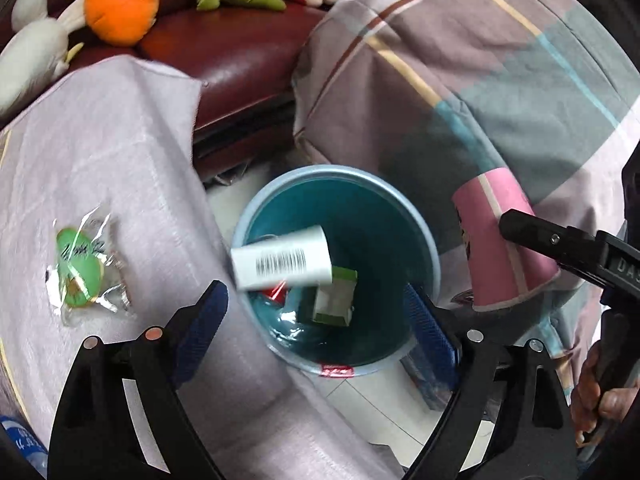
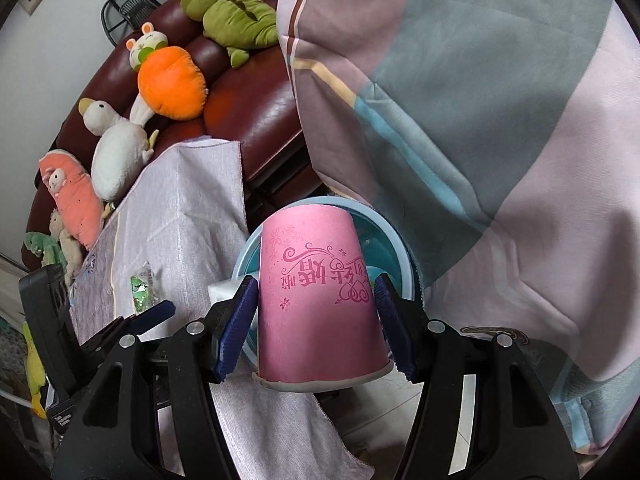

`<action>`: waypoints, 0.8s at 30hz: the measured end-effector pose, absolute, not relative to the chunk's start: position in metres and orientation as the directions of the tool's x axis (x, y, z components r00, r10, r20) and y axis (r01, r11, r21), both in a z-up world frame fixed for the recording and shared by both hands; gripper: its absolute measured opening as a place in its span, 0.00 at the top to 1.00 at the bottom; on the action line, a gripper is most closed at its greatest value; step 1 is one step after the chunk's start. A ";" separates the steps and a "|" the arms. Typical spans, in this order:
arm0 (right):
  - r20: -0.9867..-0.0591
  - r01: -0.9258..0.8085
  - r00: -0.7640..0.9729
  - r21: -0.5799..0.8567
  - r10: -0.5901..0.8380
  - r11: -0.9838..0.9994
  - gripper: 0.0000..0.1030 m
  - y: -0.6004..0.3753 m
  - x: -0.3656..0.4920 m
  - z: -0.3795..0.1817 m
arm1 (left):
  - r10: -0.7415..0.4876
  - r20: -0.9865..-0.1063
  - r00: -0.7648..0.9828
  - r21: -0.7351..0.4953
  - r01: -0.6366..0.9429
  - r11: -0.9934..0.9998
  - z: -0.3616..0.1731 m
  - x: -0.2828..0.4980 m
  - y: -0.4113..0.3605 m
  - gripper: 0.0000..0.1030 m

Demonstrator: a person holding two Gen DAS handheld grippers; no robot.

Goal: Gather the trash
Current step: 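Carry the box and pink cup over the bin and open both tools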

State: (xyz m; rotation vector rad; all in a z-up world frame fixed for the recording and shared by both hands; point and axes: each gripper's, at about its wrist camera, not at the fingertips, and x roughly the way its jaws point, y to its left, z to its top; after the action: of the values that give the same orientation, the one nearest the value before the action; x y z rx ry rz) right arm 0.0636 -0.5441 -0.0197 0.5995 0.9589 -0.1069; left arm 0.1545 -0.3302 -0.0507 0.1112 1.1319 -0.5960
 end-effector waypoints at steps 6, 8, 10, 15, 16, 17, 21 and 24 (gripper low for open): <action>-0.806 0.334 0.565 0.420 0.178 0.844 0.44 -0.533 0.072 -0.023 | -0.395 -0.872 0.289 -0.227 0.476 0.850 -0.050 0.150 -0.311 0.12; -0.808 0.330 0.562 0.414 0.176 0.848 0.44 -0.529 0.075 -0.022 | -0.392 -0.872 0.293 -0.222 0.476 0.851 -0.049 0.149 -0.308 0.12; -0.809 0.328 0.560 0.411 0.175 0.851 0.44 -0.526 0.077 -0.022 | -0.398 -0.869 0.294 -0.230 0.474 0.850 -0.047 0.147 -0.304 0.12; -0.819 0.321 0.550 0.391 0.167 0.863 0.43 -0.516 0.084 -0.022 | -0.413 -0.860 0.299 -0.244 0.470 0.848 -0.040 0.144 -0.294 0.10; -0.822 0.316 0.545 0.383 0.164 0.868 0.43 -0.513 0.086 -0.022 | -0.415 -0.859 0.299 -0.247 0.468 0.848 -0.039 0.143 -0.292 0.10; -0.826 0.310 0.541 0.373 0.161 0.875 0.43 -0.509 0.088 -0.022 | -0.418 -0.858 0.300 -0.250 0.467 0.848 -0.037 0.142 -0.289 0.09; -0.844 0.311 0.521 0.328 0.128 0.892 0.28 -0.499 0.096 -0.024 | -0.428 -0.850 0.306 -0.264 0.456 0.850 -0.030 0.137 -0.276 0.09; -0.844 0.307 0.519 0.335 0.138 0.891 0.28 -0.492 0.097 -0.023 | -0.427 -0.848 0.315 -0.267 0.443 0.856 -0.028 0.134 -0.264 0.08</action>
State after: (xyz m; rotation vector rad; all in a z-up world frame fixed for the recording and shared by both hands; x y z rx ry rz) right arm 0.0971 -0.4917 -0.0226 0.4818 1.0310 -0.1060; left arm 0.1340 -0.2644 -0.0275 0.0163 1.1111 -0.5730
